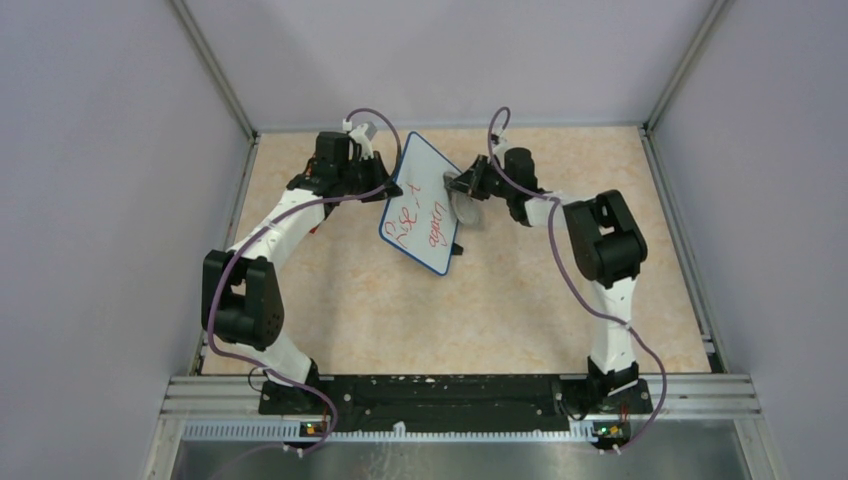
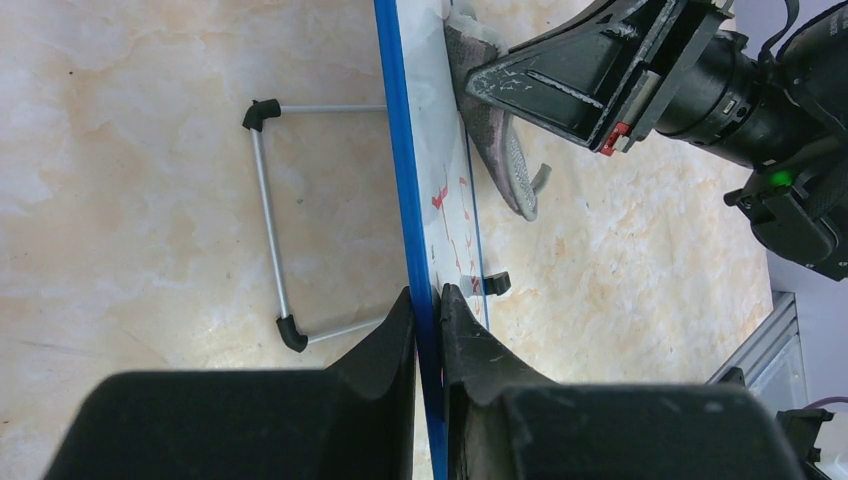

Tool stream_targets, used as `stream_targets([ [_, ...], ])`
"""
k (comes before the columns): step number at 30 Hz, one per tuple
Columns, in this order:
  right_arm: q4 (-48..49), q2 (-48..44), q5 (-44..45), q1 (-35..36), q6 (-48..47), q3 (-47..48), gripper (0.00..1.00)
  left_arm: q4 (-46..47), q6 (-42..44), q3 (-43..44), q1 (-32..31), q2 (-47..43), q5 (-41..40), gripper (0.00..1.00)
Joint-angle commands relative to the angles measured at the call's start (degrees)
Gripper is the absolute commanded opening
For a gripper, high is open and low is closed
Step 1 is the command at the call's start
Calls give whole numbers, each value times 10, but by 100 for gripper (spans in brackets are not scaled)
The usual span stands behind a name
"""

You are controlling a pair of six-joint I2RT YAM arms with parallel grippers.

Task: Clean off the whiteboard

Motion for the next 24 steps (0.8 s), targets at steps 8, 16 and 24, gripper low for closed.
stream_targets([
  [8, 14, -35, -23, 99, -34, 40, 0, 6, 26, 10, -12, 1, 15, 0],
  [16, 132, -72, -86, 145, 9, 20, 0, 7, 26, 10, -12, -2, 15, 0],
  [24, 122, -30, -69, 113, 27, 15, 0, 7, 25, 10, -12, -3, 16, 0],
])
